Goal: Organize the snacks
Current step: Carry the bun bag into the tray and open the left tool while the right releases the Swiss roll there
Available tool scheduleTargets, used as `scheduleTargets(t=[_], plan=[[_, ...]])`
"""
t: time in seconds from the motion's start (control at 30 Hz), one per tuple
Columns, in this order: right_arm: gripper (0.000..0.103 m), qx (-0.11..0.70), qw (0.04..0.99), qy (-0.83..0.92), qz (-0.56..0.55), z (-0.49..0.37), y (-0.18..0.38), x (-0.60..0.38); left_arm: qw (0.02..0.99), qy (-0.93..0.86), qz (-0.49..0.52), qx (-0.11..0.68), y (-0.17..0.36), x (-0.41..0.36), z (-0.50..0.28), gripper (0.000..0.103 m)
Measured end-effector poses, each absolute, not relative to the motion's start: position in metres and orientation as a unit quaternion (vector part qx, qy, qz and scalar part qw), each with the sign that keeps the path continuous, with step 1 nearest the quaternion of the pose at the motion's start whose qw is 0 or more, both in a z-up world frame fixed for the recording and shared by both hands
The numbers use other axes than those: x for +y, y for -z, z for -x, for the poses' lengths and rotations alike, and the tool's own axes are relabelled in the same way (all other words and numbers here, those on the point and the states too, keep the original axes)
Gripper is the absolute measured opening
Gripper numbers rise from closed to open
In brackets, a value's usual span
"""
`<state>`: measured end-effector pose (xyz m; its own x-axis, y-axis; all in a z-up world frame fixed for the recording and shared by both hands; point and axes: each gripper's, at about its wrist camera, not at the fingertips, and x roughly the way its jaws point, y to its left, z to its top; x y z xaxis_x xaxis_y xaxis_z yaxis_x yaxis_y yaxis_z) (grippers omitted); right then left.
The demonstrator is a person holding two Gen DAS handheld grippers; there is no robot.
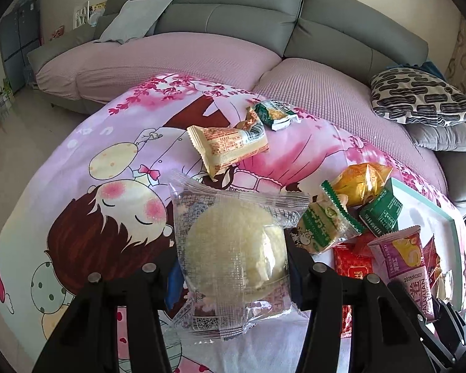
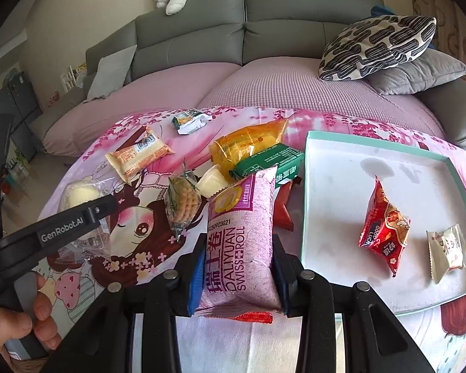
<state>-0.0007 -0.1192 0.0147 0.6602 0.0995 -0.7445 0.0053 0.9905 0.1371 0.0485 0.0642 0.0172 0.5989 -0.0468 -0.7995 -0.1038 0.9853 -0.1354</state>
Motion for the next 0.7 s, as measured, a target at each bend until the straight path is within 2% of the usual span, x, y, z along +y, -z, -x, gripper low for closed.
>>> scheduleTargets(t=[0.33, 0.7], plan=[[0.040, 0.396, 0.914, 0.001, -0.092, 0.008, -0.026, -0.159, 0.895, 0.026, 0.058, 0.441, -0.029, 0.020, -0.050, 0.055], [0.040, 0.373, 0.909, 0.104, -0.153, 0.030, -0.035, -0.261, 0.900, 0.085, 0.007, 0.427, -0.045, -0.051, -0.045, 0.055]])
